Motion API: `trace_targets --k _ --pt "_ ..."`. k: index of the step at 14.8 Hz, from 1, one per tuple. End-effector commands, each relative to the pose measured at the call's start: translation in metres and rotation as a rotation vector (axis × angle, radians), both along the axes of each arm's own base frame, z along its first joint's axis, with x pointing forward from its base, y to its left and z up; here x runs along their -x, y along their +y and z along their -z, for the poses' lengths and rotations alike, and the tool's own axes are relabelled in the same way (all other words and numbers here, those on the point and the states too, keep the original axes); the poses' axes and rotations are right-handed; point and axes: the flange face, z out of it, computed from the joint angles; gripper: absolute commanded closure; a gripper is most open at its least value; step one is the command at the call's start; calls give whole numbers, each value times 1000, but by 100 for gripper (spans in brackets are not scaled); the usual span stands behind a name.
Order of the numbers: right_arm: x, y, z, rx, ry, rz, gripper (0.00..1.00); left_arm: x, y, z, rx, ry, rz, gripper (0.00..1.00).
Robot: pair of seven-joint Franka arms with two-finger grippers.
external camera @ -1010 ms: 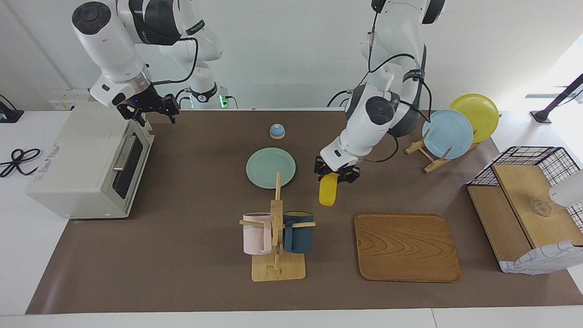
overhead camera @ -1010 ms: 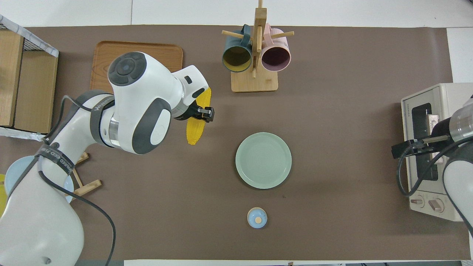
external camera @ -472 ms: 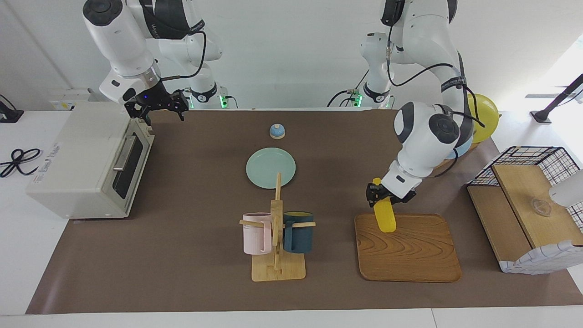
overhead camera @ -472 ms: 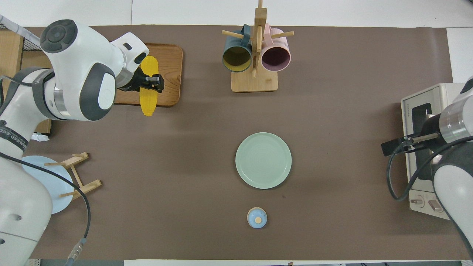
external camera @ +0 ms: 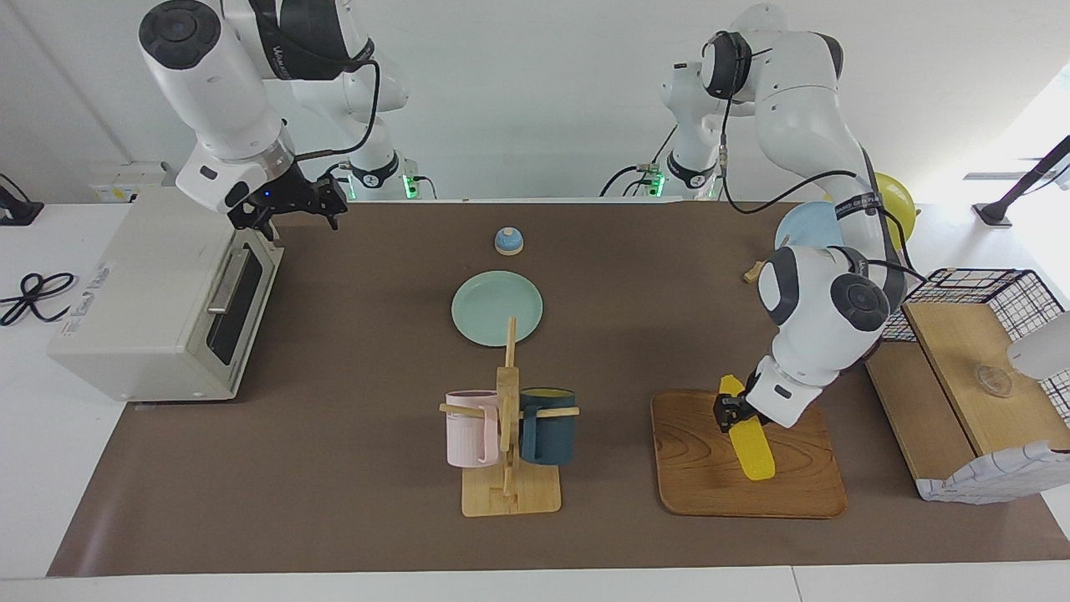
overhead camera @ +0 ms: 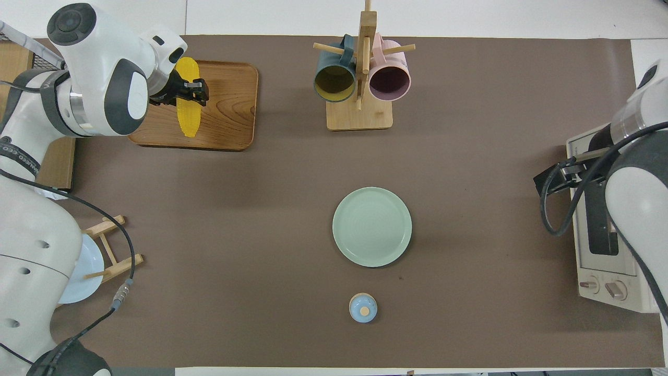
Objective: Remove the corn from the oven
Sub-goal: 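Lower the corn onto the wooden tray and open the left gripper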
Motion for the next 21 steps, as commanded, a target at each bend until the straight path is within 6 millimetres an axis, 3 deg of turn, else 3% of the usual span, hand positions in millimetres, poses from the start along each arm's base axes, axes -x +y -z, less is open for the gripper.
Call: trace_targets --k 1,6,9,16,17,18,21 --pt "2 -3 -8 19 3 10 0 -10 3 6 -18 -33 4 100" --pt "11 -10 -10 22 5 27 0 -13 9 8 -7 -60 -12 100" --pt "9 -16 -11 16 -6 37 0 -12 4 44 -11 -31 -9 100" --pt "9 -17 -11 11 -7 39 0 -14 3 50 -18 -81 17 100" --pt "9 -17 -11 11 -7 39 0 -14 4 49 -19 -80 37 41" --pt "9 -17 -11 11 -7 39 0 -13 5 49 -22 -76 46 0" --pt "9 -19 -12 11 -9 44 0 -14 7 43 -23 -79 47 0"
